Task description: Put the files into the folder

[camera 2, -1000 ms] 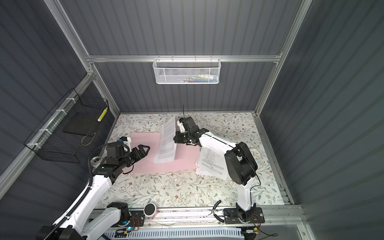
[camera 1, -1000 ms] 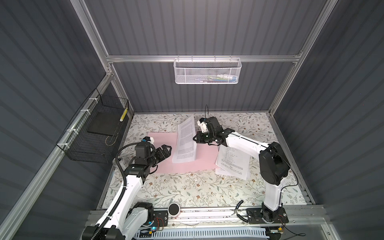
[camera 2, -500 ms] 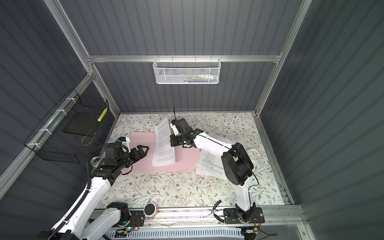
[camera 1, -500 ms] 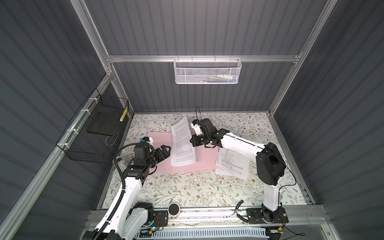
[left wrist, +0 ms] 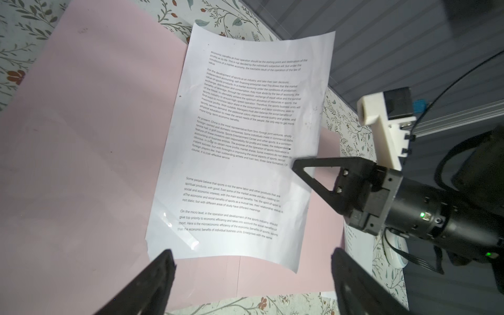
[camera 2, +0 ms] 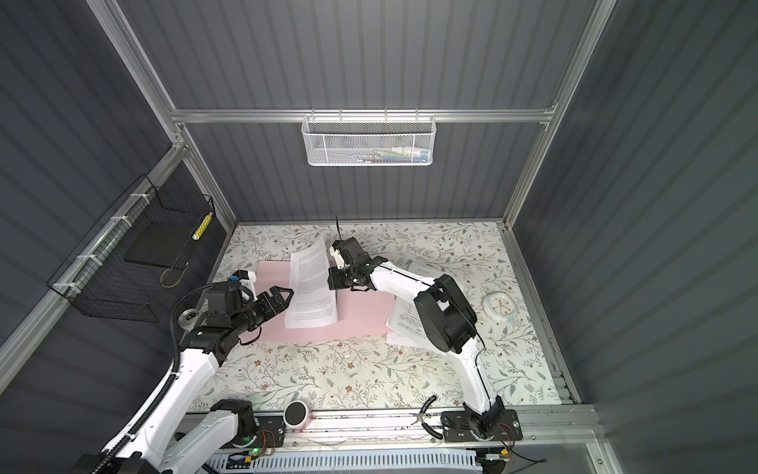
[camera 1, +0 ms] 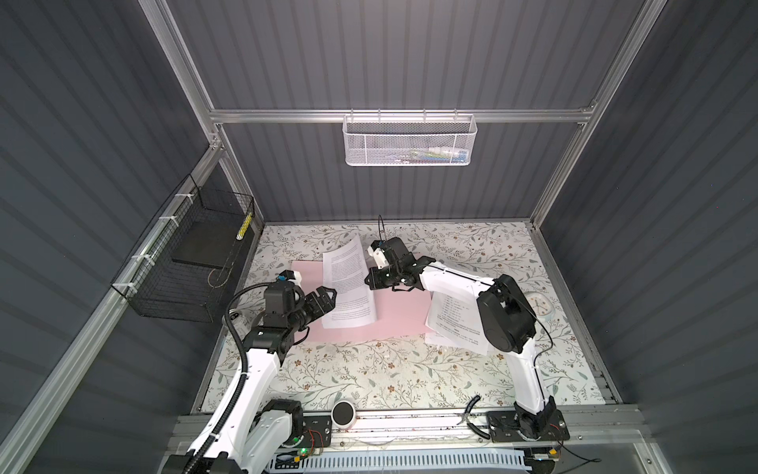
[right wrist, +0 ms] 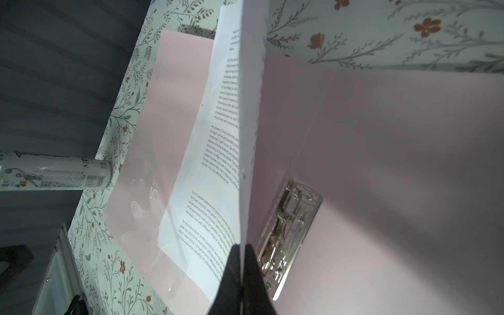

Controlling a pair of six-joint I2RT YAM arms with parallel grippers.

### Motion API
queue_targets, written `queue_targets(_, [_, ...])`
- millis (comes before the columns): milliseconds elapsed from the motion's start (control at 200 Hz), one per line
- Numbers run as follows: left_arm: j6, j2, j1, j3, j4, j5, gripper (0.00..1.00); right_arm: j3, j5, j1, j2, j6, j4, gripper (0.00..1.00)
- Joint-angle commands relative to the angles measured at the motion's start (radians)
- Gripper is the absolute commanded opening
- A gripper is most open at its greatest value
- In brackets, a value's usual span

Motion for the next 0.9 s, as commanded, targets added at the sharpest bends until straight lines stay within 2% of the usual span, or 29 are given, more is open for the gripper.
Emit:
queue_targets(0, [0.006, 0.003, 0.008, -0.016, 0.01, 0.014, 0.9, 0.037, -0.017, 0.007, 0.005, 0.074, 0.068, 0.0])
queue_targets(205, [0.0, 0.0, 0.008, -0.026, 0.01, 0.013, 0.9, 0.022, -0.017, 0.025, 0.024, 0.166, 0.146, 0.0])
queue_targets(345, [0.003, -0.001, 0.01, -0.026, 0.004, 0.013, 0.9, 0.062, -0.07, 0.042, 0.066, 0.182, 0.146, 0.0])
queue_targets(650, [0.008, -0.008, 0.01, -0.025, -0.016, 0.006, 0.9, 0.131, -0.109, 0.067, 0.14, 0.227, 0.17, 0.0])
queue_targets(896, [0.019, -0.016, 0.01, -0.01, -0.042, -0.006, 0.9, 0.127, -0.11, 0.078, 0.167, 0.269, 0.194, 0.0])
